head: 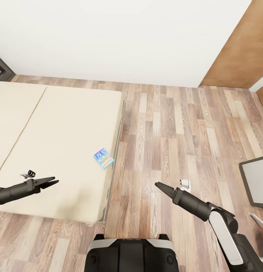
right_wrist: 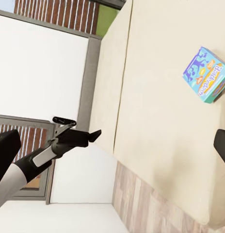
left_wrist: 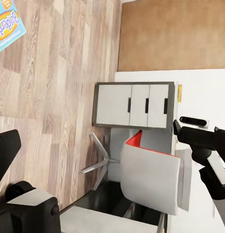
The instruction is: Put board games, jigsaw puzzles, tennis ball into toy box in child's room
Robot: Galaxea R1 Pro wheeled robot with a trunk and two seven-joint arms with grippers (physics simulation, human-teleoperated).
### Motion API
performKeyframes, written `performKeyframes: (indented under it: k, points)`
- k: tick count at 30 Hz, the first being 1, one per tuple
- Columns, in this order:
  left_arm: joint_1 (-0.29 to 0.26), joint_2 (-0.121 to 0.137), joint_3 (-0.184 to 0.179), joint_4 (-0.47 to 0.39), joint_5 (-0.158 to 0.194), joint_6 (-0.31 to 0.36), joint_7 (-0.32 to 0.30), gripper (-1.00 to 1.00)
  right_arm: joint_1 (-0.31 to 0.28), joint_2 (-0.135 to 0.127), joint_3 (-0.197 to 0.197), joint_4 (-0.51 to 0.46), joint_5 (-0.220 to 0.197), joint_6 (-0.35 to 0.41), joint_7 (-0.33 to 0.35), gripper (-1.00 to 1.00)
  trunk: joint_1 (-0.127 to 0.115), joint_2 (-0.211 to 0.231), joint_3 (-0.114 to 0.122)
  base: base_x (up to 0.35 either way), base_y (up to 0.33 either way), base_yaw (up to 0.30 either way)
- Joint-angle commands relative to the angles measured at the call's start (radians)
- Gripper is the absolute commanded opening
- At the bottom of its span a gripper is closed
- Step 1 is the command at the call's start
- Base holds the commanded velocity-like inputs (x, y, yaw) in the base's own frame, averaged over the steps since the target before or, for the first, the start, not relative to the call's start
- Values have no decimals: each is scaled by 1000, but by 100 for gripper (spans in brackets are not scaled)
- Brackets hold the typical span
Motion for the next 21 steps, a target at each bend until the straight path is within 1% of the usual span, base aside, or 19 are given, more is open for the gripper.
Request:
performKeyframes:
  k: [1, 8, 15, 21]
  points:
    - [0, 0, -1, 0, 0, 11, -4, 100, 0, 0, -1, 0, -4, 6, 0, 100, 1, -1, 1, 0, 0, 14]
    - [0, 0, -1, 0, 0, 11, -4, 100, -1, 0, -2, -1, -5, 7, 1, 100, 1, -1, 11, 0, 0, 7]
    - [0, 0, -1, 0, 0, 11, -4, 100, -1, 0, -3, 0, -5, 7, 0, 100, 1, -1, 15, 0, 0, -2]
    - [0, 0, -1, 0, 0, 11, -4, 100, -1, 5, 1, -1, -5, 4, 0, 100, 1, -1, 22, 0, 0, -56]
